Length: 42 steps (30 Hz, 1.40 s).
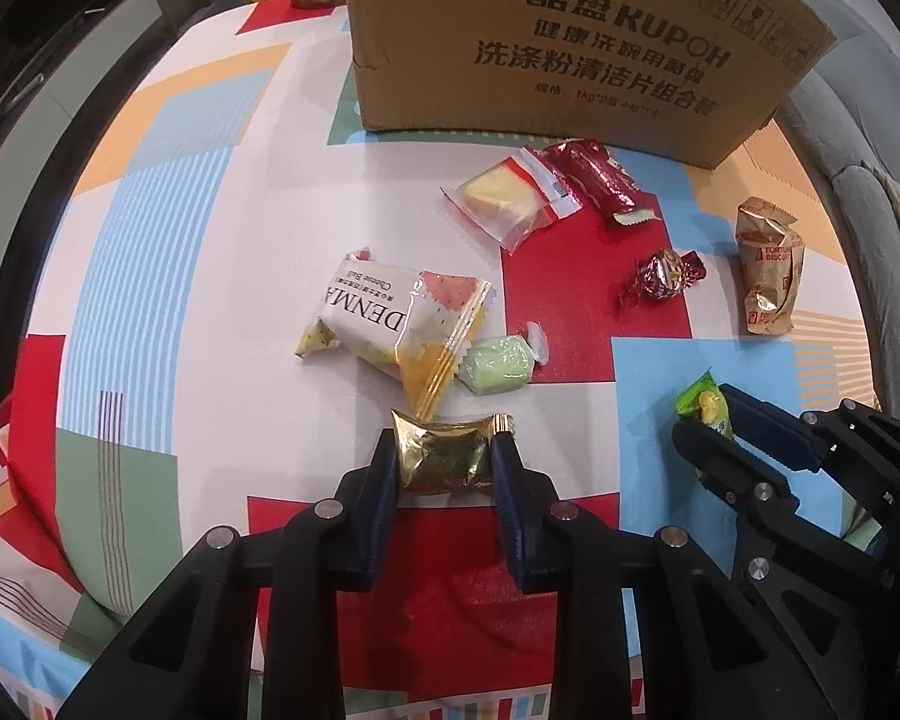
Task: Organize snacks
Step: 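Grasp gold-wrapped candy with left tool while right tool grasps green candy, then lift gold candy and green candy and carry both over the cardboard box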
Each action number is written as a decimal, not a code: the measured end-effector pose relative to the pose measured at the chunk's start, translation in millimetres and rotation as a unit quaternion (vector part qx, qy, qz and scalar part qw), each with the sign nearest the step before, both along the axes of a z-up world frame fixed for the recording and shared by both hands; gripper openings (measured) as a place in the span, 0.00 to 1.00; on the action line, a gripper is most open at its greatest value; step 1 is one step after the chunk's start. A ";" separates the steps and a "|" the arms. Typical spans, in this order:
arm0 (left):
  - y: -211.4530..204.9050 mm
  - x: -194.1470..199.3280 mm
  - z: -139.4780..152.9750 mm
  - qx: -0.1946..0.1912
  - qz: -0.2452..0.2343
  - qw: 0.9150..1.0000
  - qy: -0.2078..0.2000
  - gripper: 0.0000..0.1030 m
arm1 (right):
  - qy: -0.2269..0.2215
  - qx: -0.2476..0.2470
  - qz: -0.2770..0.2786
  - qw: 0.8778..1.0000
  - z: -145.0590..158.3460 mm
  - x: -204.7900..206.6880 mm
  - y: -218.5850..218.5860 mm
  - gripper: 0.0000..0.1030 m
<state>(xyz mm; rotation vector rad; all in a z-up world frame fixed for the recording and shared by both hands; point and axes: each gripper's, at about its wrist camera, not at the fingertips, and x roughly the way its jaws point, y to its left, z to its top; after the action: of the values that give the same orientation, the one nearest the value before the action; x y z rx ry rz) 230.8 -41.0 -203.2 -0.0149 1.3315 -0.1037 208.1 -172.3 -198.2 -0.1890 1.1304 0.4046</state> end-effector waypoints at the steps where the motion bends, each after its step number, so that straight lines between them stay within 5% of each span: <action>1: 3.2 -2.8 1.5 0.000 0.000 1.000 -0.001 0.29 | -0.001 0.000 -0.001 1.000 1.3 -0.4 -0.5 0.20; 42: 5.7 -17.0 72.9 -0.020 0.012 0.997 -0.072 0.29 | -0.056 0.014 -0.046 0.997 74.3 -19.8 -0.1 0.20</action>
<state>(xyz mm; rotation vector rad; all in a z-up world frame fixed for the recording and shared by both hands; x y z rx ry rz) 213.8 -35.3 -130.2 -0.0560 1.1843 -0.1079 188.2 -172.4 -123.9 -0.1316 1.0186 0.3235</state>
